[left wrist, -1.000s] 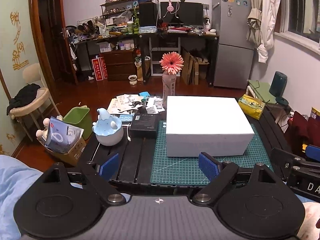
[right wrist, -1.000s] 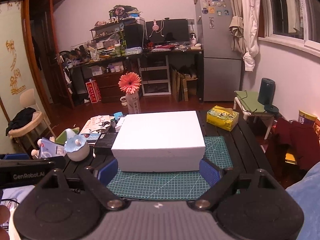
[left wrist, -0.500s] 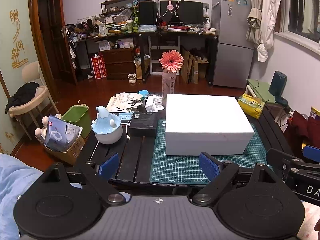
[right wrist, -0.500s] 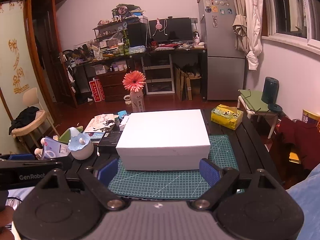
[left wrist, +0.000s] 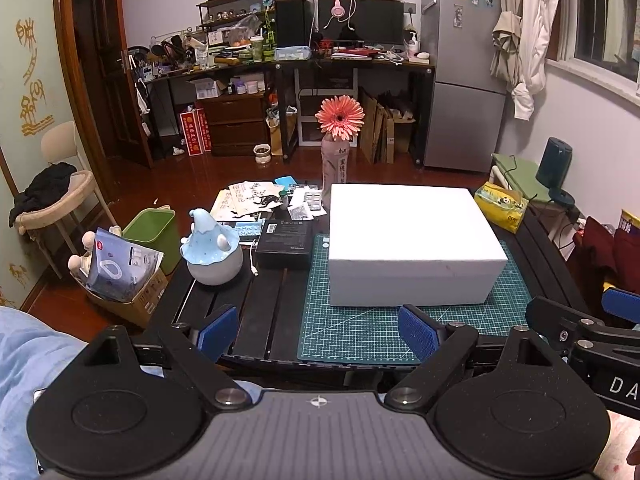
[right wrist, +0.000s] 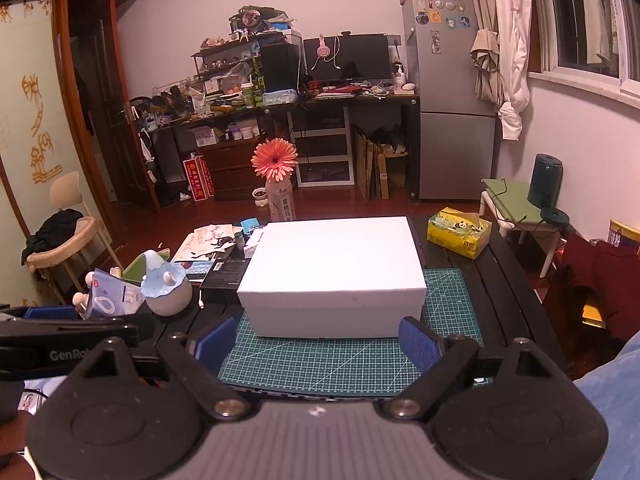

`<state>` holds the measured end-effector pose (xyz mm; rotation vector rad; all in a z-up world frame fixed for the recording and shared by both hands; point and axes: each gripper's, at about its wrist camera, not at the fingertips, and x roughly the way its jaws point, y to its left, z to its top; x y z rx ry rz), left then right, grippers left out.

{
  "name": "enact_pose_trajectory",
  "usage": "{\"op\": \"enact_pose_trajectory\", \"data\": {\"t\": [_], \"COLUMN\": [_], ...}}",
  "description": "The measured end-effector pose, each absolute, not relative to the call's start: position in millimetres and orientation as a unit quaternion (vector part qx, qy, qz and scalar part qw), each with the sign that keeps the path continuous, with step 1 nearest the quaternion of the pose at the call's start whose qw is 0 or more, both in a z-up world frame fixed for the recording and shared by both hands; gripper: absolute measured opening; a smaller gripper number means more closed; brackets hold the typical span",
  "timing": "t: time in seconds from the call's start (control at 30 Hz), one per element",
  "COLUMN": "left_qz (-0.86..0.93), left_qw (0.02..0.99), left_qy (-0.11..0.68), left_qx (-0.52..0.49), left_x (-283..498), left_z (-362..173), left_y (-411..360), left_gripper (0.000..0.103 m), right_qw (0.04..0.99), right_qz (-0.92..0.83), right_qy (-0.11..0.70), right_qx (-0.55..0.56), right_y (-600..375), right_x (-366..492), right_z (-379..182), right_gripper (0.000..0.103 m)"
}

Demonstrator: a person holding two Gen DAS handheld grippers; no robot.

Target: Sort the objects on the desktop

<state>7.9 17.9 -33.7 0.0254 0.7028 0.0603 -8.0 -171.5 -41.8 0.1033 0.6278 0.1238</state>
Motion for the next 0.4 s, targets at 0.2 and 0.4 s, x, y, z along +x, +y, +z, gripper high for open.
{"op": "enact_pose_trajectory", "data": {"t": [0.2,0.4], "left_qz": [0.028,0.028], "left_qw": [0.937,0.937], "left_qy": [0.347,0.348], "left_qx": [0.011,0.009], "left_x": [8.7,8.6], "left_z": [-35.5,-36.8], "left_y": [17.7,19.3], "left_gripper": [0.087,0.087], "right_qw": [0.947,0.945], "right_qz": [0.064,0.064], "right_qy": [0.312,0.315], "right_qx": [0.053,0.054], "right_y": [-171.0,-170.2], "right_x": [-7.3,-6.4], "right_z": [-43.3,-45.0], "right_gripper": [0.088,0.088]}}
